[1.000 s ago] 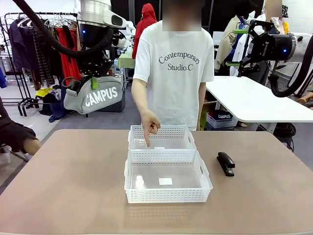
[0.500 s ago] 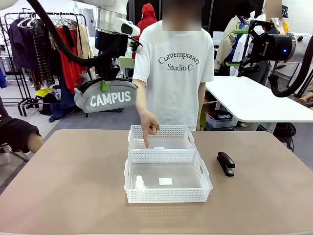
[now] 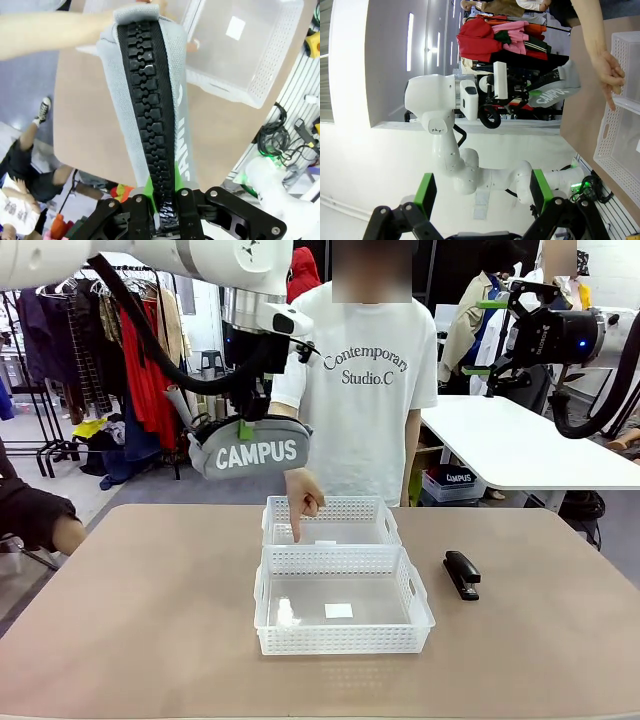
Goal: Distribute items into two baskets.
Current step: Move the picked Pencil pouch towards the Organizing basket indicated by the person, stopping as directed, then place the picked Pencil pouch into the Organizing basket as instructed by the person, then pick up the Stapler that the person points to.
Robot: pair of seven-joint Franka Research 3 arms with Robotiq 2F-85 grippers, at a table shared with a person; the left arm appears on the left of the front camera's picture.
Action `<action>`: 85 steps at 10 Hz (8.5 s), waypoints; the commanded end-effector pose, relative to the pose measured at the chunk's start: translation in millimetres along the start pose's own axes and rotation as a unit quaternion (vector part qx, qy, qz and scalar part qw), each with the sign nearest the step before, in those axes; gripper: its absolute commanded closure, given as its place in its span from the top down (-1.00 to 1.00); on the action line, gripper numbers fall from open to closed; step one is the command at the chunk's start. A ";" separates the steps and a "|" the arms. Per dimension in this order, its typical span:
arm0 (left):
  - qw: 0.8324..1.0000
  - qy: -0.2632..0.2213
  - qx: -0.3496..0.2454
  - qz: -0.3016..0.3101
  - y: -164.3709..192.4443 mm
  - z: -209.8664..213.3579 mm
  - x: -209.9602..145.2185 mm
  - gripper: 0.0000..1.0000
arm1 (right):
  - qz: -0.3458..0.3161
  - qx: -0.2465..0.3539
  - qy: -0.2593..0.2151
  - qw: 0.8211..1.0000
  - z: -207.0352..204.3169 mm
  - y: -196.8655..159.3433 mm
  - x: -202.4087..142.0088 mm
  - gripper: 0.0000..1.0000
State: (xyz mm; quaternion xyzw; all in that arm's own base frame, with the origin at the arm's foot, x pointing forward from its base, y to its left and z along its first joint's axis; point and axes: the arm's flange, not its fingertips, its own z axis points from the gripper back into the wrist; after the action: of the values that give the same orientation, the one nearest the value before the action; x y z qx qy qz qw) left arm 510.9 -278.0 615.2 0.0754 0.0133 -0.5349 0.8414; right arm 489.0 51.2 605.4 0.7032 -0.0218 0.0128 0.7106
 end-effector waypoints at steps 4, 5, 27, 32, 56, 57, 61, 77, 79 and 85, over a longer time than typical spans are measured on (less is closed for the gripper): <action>0.996 -0.022 0.002 -0.091 -14.2 4.2 34.9 -1.00 | 0.001 0.001 0.000 1.000 0.2 1.8 -0.4 1.00; 0.995 -0.027 -0.003 -0.101 -17.0 2.9 40.6 -1.00 | 0.001 0.001 0.000 1.000 0.2 1.8 -0.4 1.00; 0.986 -0.047 -0.057 -0.151 -40.2 -23.6 73.6 -1.00 | 0.001 0.001 0.000 1.000 0.2 1.8 -0.4 1.00; 0.986 -0.047 -0.057 -0.151 -40.2 -23.6 73.6 -1.00 | 0.001 0.001 0.000 1.000 0.2 1.8 -0.4 1.00; 0.967 -0.056 -0.090 -0.233 -110.6 -139.6 98.1 -1.00 | 0.001 0.001 0.000 1.000 0.2 1.8 -0.4 1.00; 0.965 -0.057 -0.096 -0.238 -114.6 -151.7 99.4 -1.00 | 0.001 0.001 0.000 1.000 0.2 1.8 -0.4 1.00; 0.955 -0.062 -0.108 -0.270 -120.5 -199.0 102.6 -1.00 | 0.001 0.001 0.000 1.000 0.2 1.8 -0.4 1.00; 0.954 -0.031 -0.111 -0.275 -121.5 -213.8 109.9 1.00 | 0.001 0.001 0.000 1.000 0.2 1.8 -0.4 1.00; 0.956 -0.033 -0.108 -0.272 -121.1 -211.0 111.0 1.00 | 0.001 0.001 0.000 1.000 0.2 1.8 -0.4 1.00; 0.957 -0.035 -0.113 -0.264 -121.4 -215.3 114.7 1.00 | 0.001 0.001 0.000 1.000 0.2 1.8 -0.4 1.00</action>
State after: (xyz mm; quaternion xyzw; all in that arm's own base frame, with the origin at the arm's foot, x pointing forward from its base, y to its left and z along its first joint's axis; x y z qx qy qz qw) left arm 463.9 -401.6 375.2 -0.0436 0.0667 -0.7361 0.6722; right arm 489.0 51.3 605.4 0.7031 -0.0217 0.0128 0.7106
